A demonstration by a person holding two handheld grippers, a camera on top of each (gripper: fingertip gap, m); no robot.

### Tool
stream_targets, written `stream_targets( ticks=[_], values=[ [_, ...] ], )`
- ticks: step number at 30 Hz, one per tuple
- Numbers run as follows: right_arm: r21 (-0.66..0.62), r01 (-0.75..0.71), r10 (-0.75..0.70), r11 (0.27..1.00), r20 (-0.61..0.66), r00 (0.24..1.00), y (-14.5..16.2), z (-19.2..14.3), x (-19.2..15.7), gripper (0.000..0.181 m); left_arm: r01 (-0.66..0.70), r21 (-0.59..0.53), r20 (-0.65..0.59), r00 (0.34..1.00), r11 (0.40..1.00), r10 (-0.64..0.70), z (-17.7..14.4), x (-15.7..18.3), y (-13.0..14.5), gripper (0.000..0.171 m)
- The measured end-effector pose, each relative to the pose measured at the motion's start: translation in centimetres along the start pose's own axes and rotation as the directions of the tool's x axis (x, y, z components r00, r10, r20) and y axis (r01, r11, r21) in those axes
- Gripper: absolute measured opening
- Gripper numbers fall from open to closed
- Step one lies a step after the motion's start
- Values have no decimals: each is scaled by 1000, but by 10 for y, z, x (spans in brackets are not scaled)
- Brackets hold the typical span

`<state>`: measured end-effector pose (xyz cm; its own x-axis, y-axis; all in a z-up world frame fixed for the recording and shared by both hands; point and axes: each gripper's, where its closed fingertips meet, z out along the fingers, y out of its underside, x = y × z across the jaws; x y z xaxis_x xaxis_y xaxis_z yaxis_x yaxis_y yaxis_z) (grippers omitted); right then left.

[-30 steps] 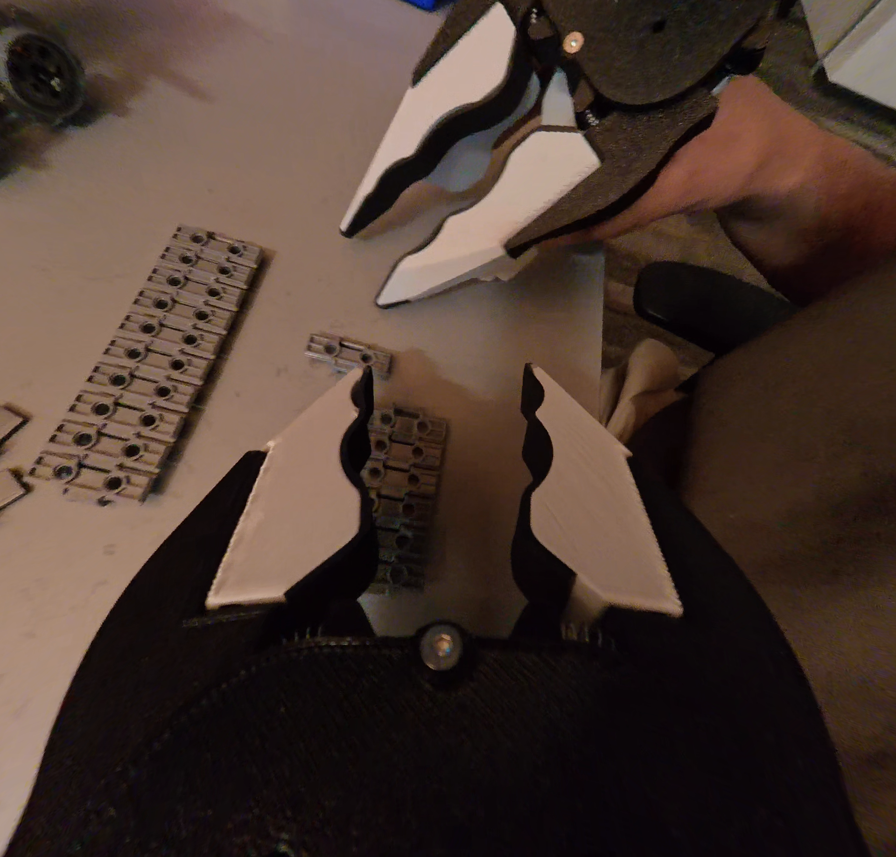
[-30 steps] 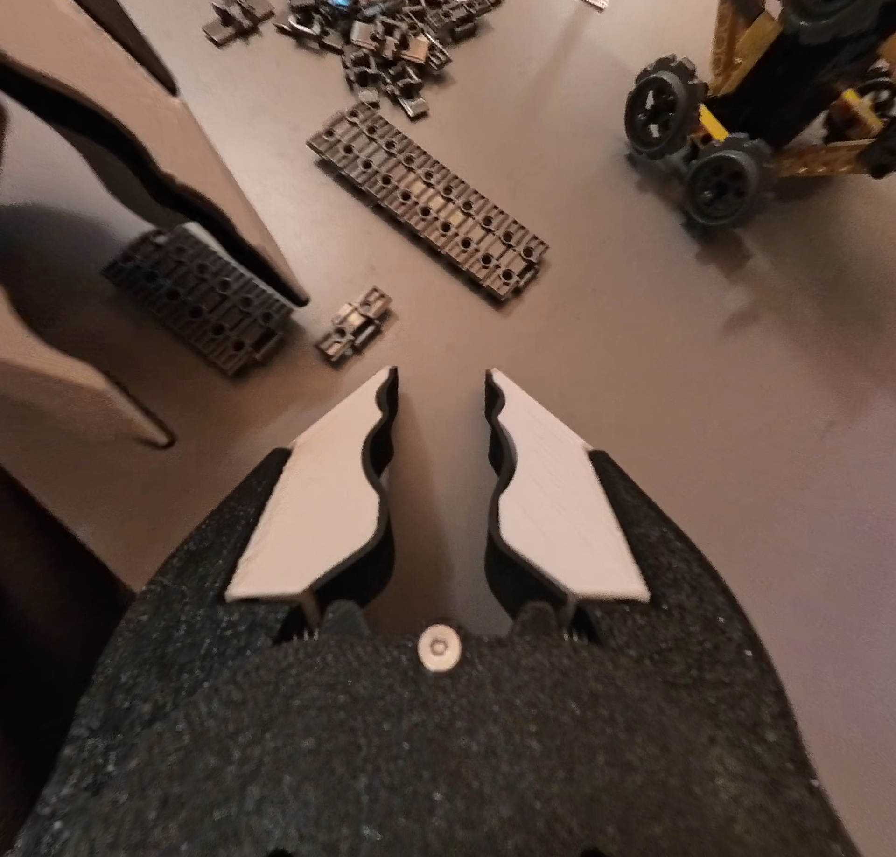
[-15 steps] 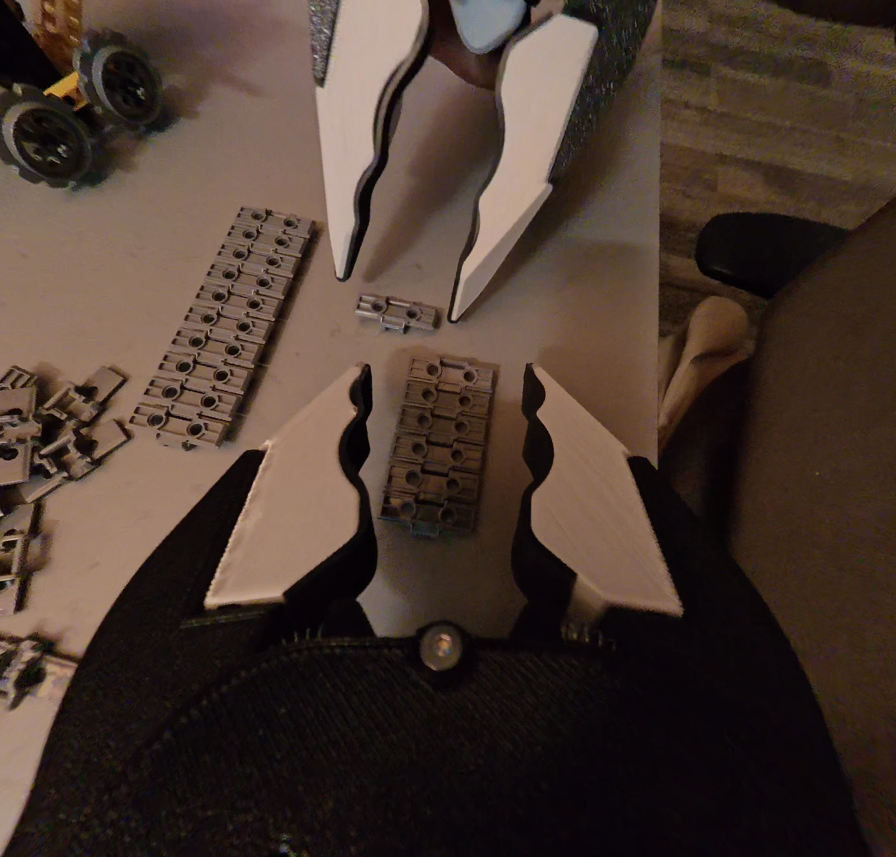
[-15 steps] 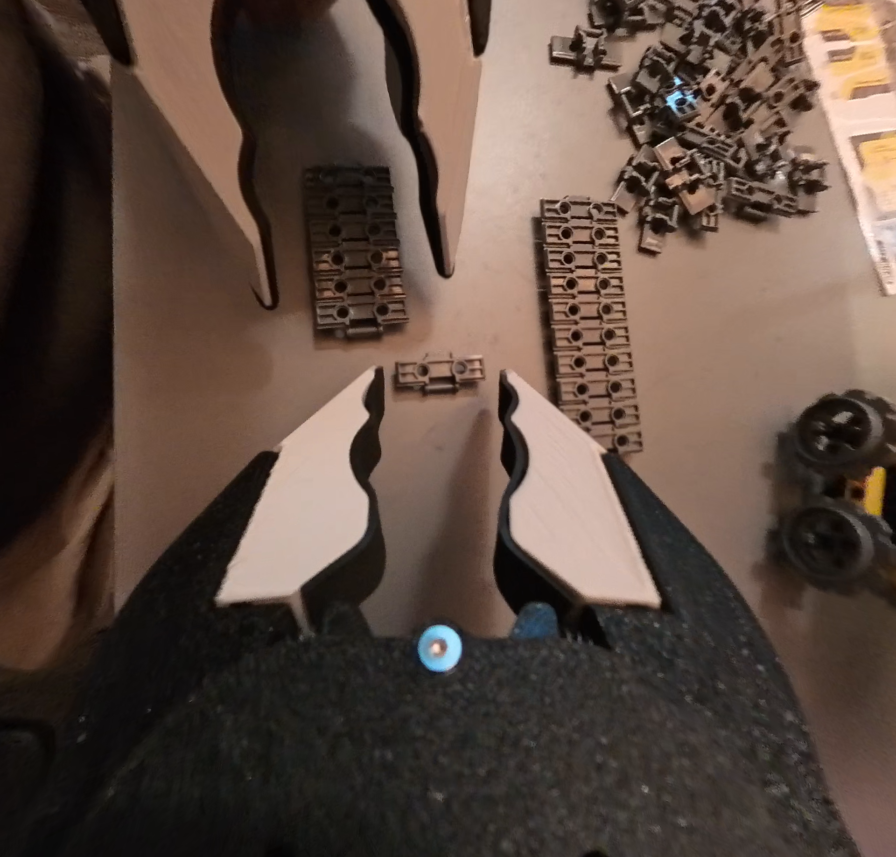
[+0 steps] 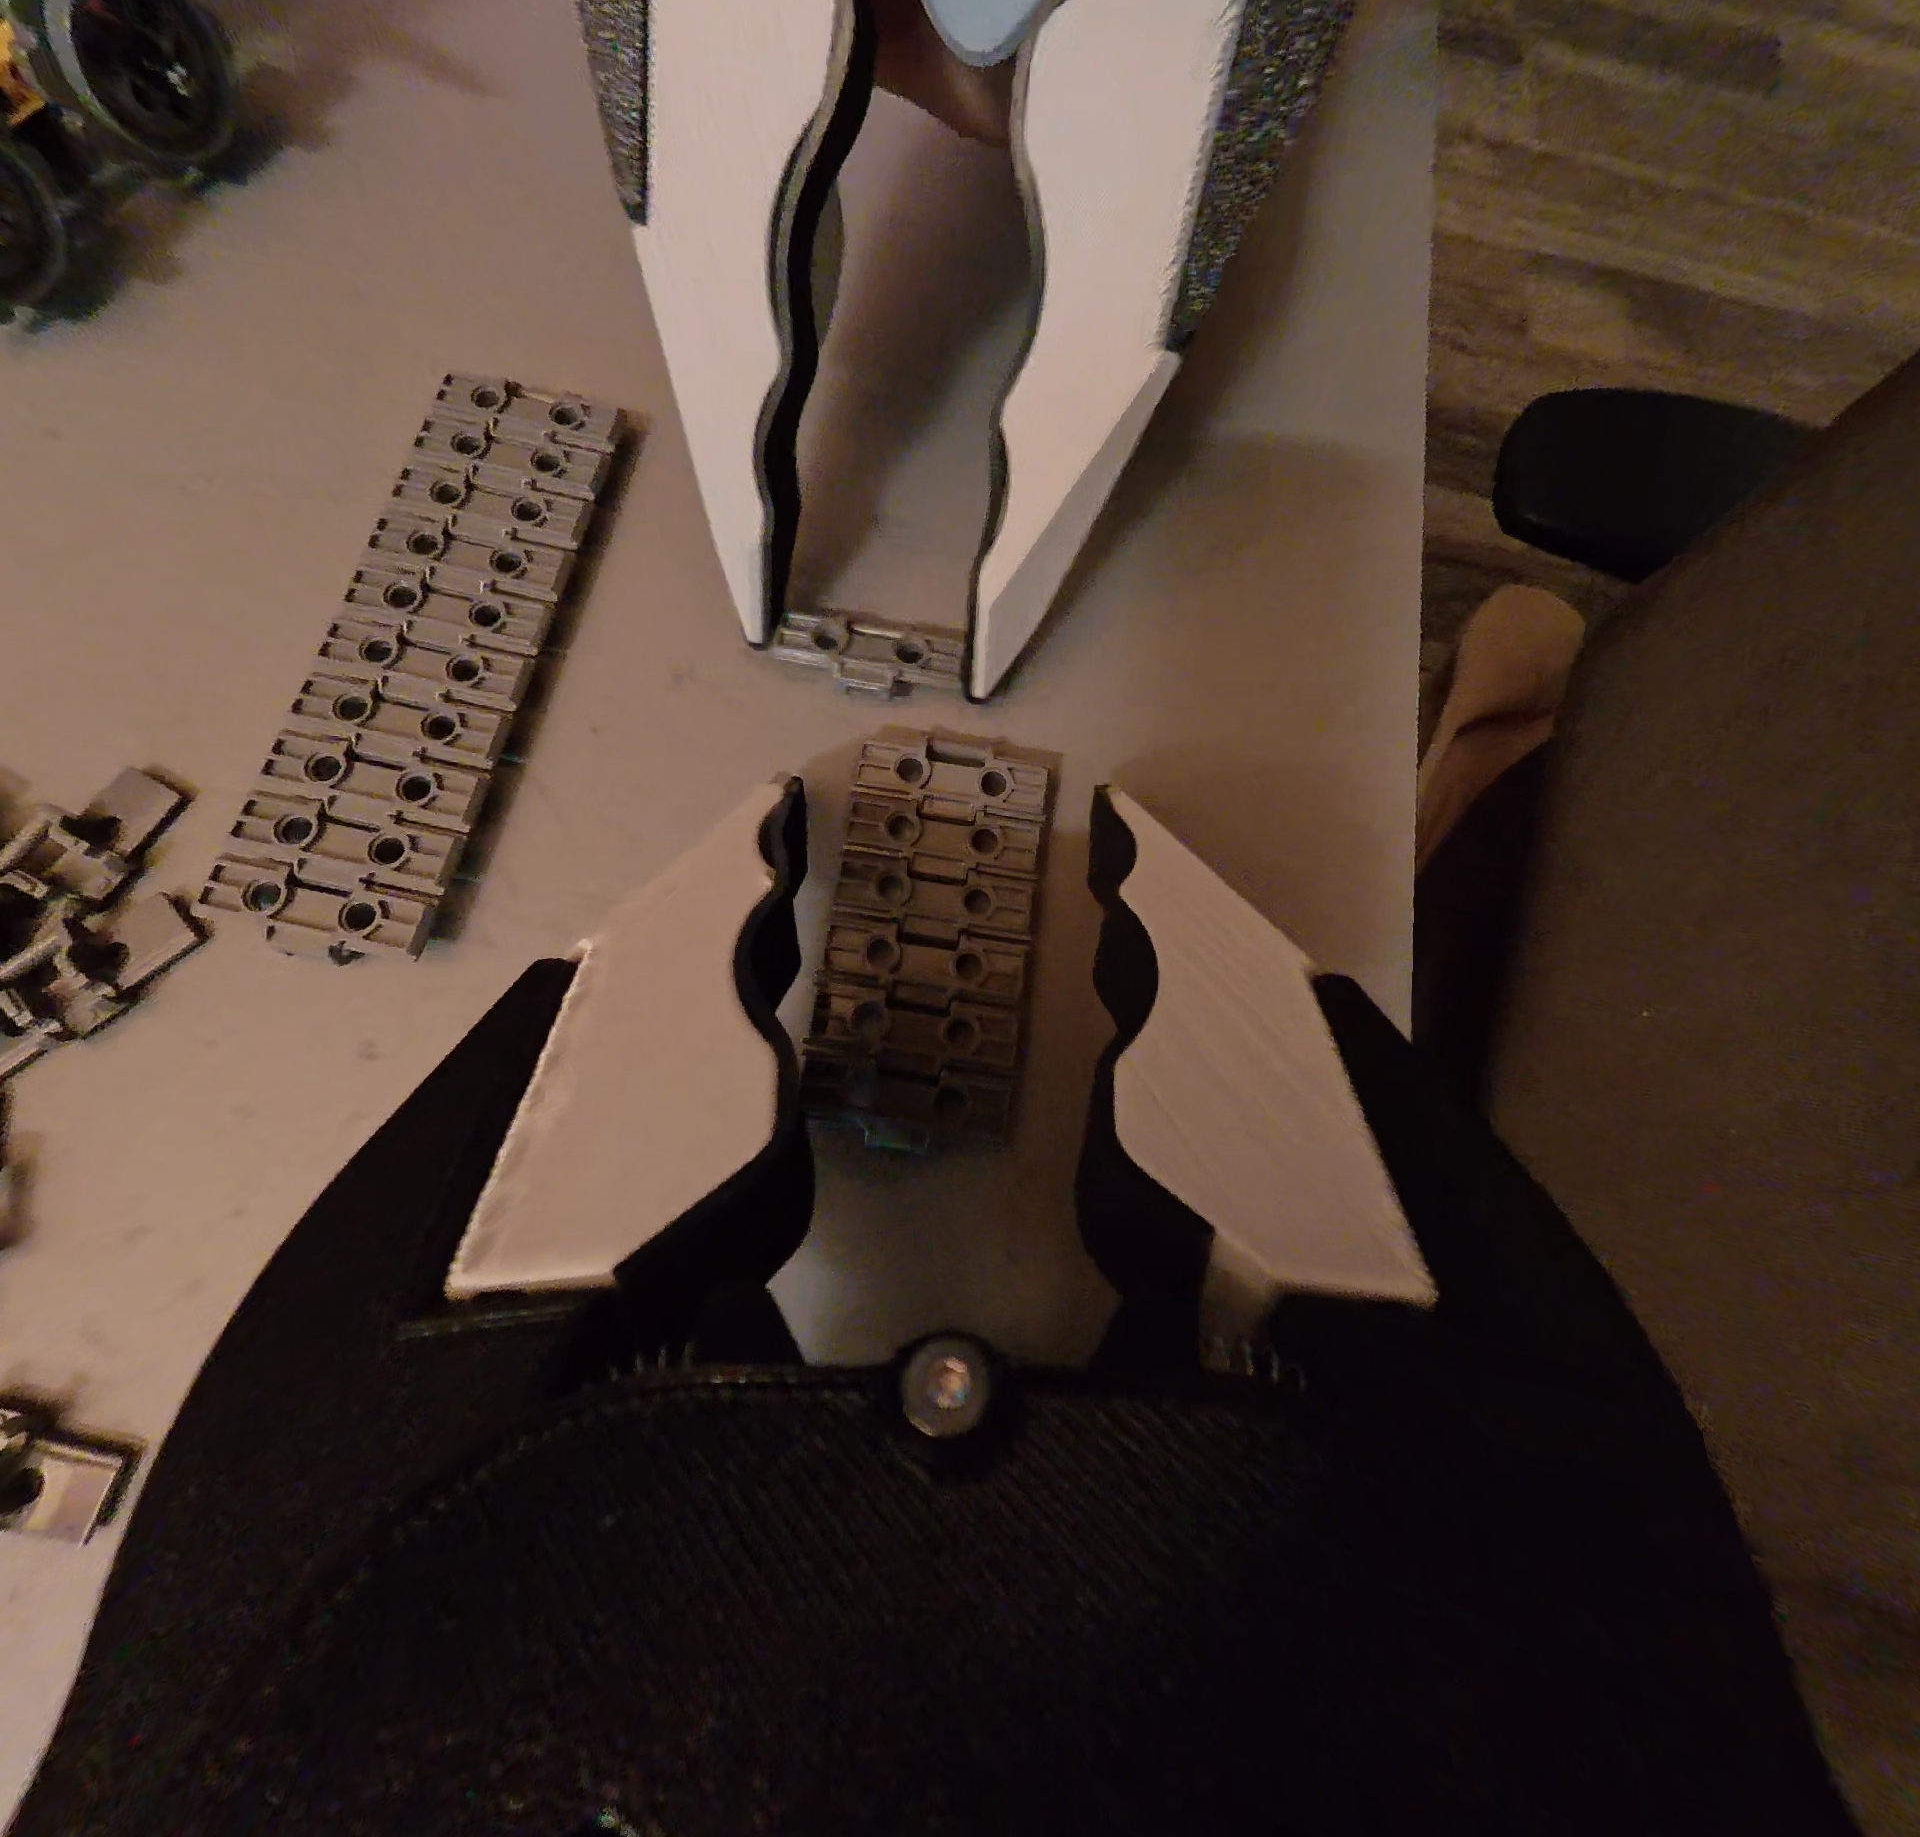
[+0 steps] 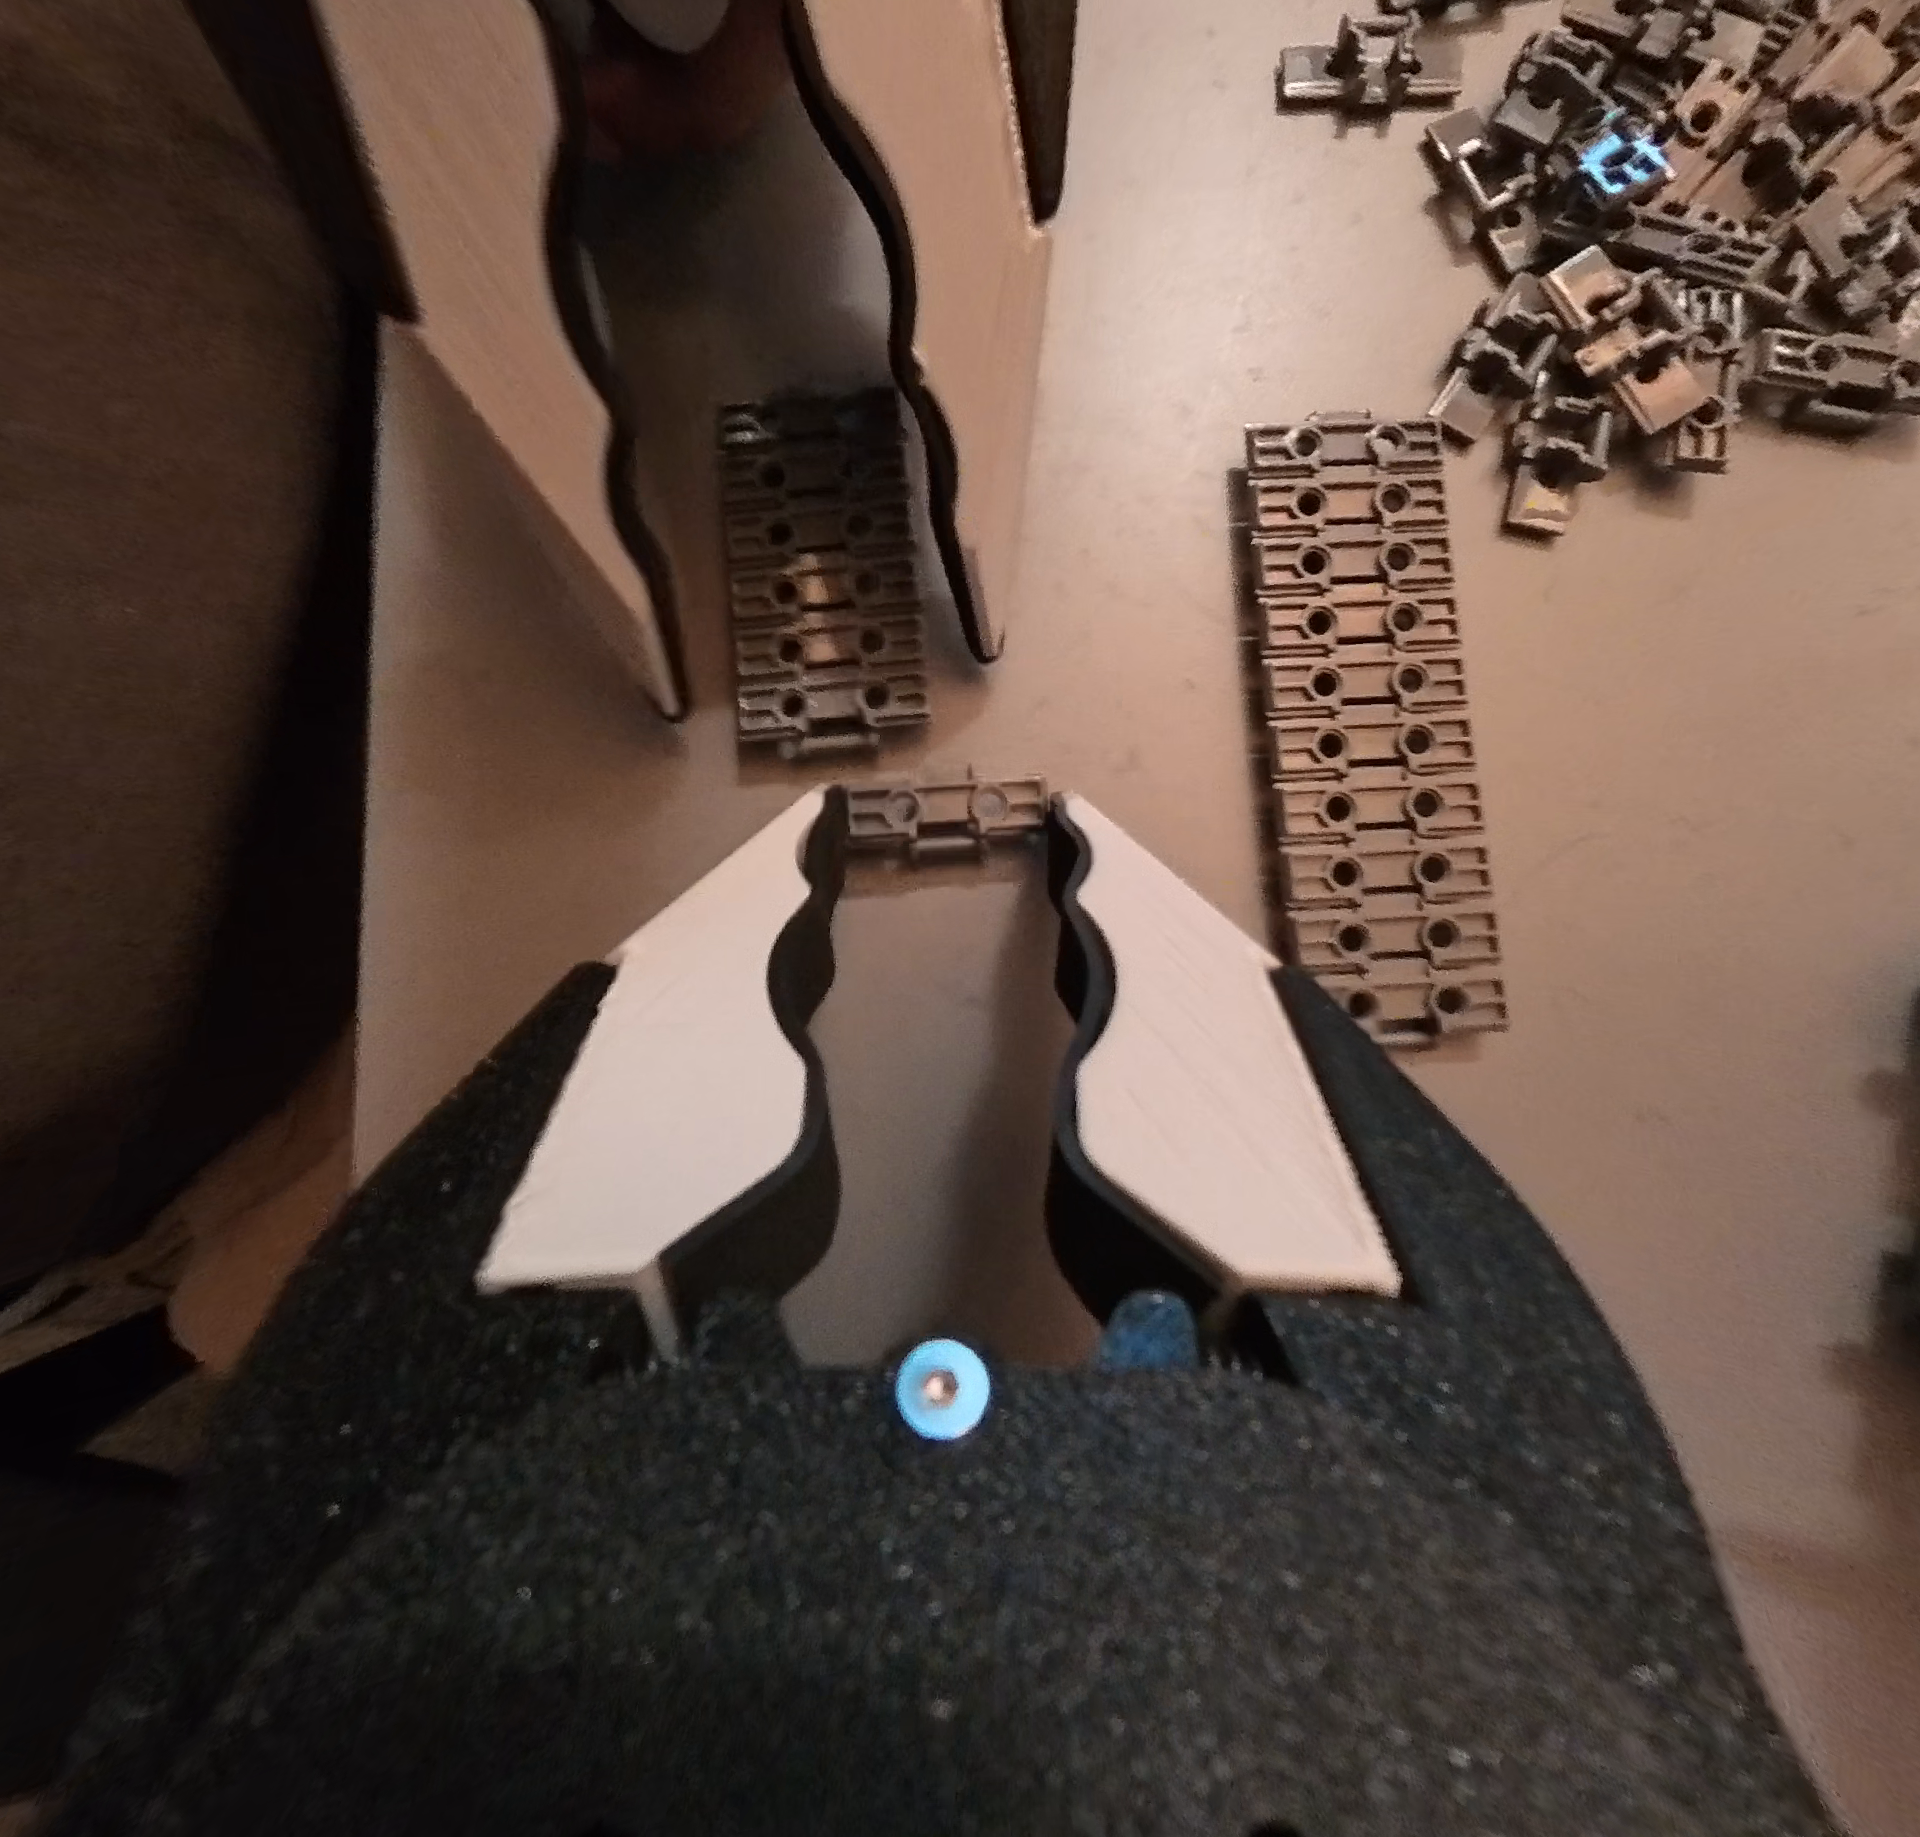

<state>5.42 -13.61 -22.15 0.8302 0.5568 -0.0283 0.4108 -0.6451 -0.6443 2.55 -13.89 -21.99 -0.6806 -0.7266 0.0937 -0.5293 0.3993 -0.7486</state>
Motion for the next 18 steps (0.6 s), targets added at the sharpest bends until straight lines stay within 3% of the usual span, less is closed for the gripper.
stream_targets(
  ticks=[9, 14, 18],
  values=[
    [12, 43, -43, 999, -22, 999, -6, 7, -22, 39, 21, -4, -39, 999, 1000, -21, 0, 2, 0, 37],
    [12, 43, -43, 999, -17, 999, -6, 9, -22, 39, 5, -27, -12, 1000, 1000, -6, 3, 1, 3, 37],
    [-9, 45, -45, 999, -46, 998, -4, 5, -20, 50, 11, -25, -22, 1000, 1000, -12, 2, 2, 3, 43]
  ],
)
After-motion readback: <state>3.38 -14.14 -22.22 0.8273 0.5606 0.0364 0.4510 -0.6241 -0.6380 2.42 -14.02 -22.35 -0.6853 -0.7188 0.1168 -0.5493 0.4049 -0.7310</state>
